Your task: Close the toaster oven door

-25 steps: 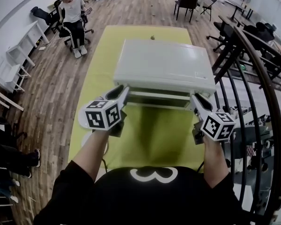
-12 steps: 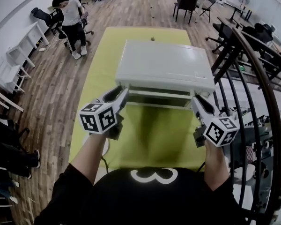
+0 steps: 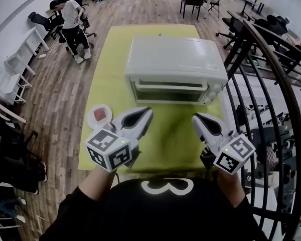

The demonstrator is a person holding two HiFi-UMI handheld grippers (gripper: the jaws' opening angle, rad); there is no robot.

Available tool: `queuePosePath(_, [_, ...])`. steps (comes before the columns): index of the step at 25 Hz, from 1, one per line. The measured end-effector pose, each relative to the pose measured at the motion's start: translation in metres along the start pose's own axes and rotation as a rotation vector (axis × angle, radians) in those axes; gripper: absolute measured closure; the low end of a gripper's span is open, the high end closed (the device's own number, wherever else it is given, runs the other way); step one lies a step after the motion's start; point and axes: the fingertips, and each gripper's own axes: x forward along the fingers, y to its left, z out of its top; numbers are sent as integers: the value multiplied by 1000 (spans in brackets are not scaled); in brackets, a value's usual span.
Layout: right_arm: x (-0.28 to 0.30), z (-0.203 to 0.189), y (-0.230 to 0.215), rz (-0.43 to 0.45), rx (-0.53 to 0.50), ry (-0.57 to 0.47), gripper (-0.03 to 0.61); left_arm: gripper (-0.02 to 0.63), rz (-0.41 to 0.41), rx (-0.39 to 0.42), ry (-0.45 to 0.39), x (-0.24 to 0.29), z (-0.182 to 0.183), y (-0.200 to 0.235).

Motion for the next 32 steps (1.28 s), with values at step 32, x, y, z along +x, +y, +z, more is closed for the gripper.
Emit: queuePosePath(32, [-33, -30, 41, -17, 52, -7, 577, 603, -76, -20, 40, -24, -33, -48])
